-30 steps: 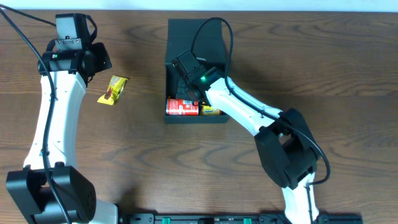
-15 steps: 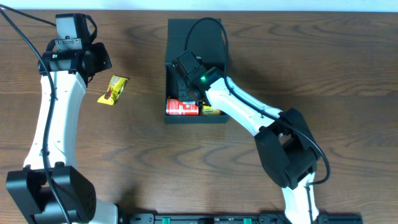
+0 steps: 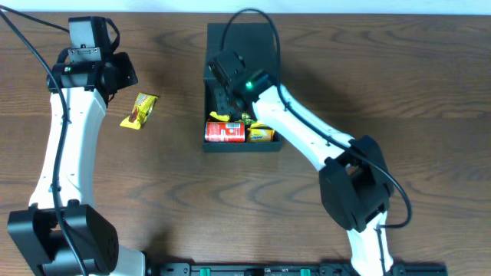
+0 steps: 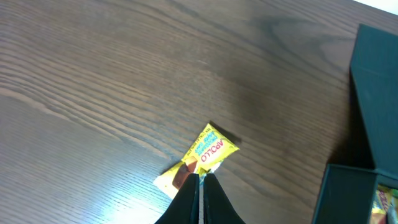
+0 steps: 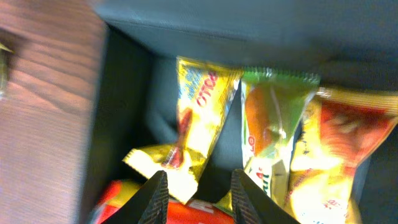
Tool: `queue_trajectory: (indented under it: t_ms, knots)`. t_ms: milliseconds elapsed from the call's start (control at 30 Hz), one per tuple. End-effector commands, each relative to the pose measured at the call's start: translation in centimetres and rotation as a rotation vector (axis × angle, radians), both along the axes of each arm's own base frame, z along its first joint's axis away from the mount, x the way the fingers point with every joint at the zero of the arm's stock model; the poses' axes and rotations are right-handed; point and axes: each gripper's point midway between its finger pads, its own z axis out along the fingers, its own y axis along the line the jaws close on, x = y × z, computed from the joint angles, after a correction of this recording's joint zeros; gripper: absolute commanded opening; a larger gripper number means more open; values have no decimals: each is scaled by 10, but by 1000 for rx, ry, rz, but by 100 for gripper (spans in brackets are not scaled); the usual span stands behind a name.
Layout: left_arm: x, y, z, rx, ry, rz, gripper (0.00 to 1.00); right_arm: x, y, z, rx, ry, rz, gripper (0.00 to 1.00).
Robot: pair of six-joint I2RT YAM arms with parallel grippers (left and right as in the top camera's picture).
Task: Pack container
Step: 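Carry the Apollo packet into the box and release it, then grasp the yellow packet left of the box with the left gripper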
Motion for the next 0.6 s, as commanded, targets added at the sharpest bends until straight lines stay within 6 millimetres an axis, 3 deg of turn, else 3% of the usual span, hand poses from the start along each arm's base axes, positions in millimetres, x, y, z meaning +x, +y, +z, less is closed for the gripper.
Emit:
queue_trajectory:
  t_ms: [0,133,167,200,267,367,433,567]
  knots:
    - [-1,11,4,43,-3,36,6,17,-1,43,-14,-86,8,29]
    - [0,15,0,82,18,25,6,28,-12,89,-24,-137,43,20]
    - [0,15,-3,82,24,25,6,29,-13,93,-24,-143,70,4]
    - [0,15,-6,80,30,24,6,29,-13,93,-18,-139,90,1]
    - [2,15,-17,81,60,14,6,27,-18,89,-4,-99,94,2]
    - [5,15,-56,109,167,-54,6,30,-37,94,-3,-81,66,2]
    - [7,10,-88,111,246,-141,10,33,-59,112,1,-96,30,2]
    - [6,9,-137,151,375,-276,36,29,-128,173,-5,-178,9,2]
